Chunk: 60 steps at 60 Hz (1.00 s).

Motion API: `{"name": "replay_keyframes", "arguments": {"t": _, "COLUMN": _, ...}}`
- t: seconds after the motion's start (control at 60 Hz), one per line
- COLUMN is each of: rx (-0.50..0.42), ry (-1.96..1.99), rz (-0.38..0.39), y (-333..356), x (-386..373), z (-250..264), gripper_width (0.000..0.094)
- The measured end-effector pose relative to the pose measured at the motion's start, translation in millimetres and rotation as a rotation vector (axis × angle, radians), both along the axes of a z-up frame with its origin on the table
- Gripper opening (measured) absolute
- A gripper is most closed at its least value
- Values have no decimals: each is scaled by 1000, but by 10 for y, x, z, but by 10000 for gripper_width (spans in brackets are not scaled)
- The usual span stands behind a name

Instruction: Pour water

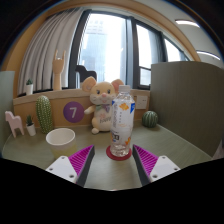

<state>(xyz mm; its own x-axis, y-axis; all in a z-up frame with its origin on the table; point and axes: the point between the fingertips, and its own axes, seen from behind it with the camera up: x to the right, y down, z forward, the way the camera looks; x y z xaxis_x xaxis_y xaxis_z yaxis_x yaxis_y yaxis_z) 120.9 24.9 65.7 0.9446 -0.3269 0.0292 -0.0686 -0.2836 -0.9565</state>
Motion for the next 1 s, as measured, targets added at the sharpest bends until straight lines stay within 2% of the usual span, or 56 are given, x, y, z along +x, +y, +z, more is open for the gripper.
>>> {"name": "replay_keyframes", "arguments": {"t": 0.25, "rx": 34, "ry": 33, "rz": 149, "y": -635, "x": -908, "z": 446, "gripper_width": 769}}
{"name": "replay_keyframes", "arguments": {"t": 0.4, "rx": 66, "ry": 17, "rz": 210, "y": -902, "x": -1297, "z": 768, "gripper_width": 770}}
{"name": "replay_keyframes", "arguments": {"t": 1.0, "rx": 101, "ry": 9, "rz": 344, "y": -1545, "x": -2045, "z": 1248, "gripper_width": 777}}
